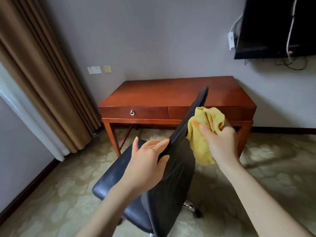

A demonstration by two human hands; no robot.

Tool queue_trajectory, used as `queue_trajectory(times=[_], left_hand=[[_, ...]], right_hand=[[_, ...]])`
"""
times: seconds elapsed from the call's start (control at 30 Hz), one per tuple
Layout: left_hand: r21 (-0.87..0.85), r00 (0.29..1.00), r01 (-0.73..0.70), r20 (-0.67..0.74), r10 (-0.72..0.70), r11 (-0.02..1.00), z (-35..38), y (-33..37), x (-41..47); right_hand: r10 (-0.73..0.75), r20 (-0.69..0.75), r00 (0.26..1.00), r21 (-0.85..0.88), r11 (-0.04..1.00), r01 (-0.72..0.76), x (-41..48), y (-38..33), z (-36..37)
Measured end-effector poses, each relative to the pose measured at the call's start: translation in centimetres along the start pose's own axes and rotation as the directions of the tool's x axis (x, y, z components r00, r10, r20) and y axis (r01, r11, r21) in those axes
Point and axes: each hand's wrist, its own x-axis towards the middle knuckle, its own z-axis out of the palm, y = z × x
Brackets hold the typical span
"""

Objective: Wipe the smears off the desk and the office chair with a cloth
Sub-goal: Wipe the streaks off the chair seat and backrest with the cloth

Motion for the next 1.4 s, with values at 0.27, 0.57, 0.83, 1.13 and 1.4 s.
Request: queue_trajectory(times=[0.27, 0.57, 0.83, 1.13, 1.4], left_hand=[[-0.046, 0.984, -0.162, -0.087, 0.158, 0.986, -3.5, -8.1, -5.7], [0.042, 0.993, -0.063, -0.099, 0.067, 0.997, -8.8, -16.7, -10.7], [0.185, 0.868, 0.064, -0.495, 0.036, 0.981, -8.5, -21.7, -12.1], [-0.129, 0.85, 0.044, -0.517, -0.104, 0.991, -8.7, -25.8, -11.8], [-0.081, 0.821, -0.076, -0.57, 0.016, 0.994, -7.5, -27.3, -11.1]], right_hand=[[0.018, -0.082, 0.996, 0.255, 0.967, 0.003, -13.3, 5.2, 2.3], [0.433, -0.161, 0.887, 0.39, 0.853, -0.346, -18.8, 5.8, 6.3], [0.63, -0.331, 0.703, 0.673, 0.68, -0.293, -16.0, 4.5, 9.2], [0.318, -0.654, 0.686, 0.562, 0.812, 0.159, -12.2, 1.0, 12.4], [-0.172, -0.706, 0.687, 0.206, 0.878, 0.432, -14.0, 1.4, 19.0]])
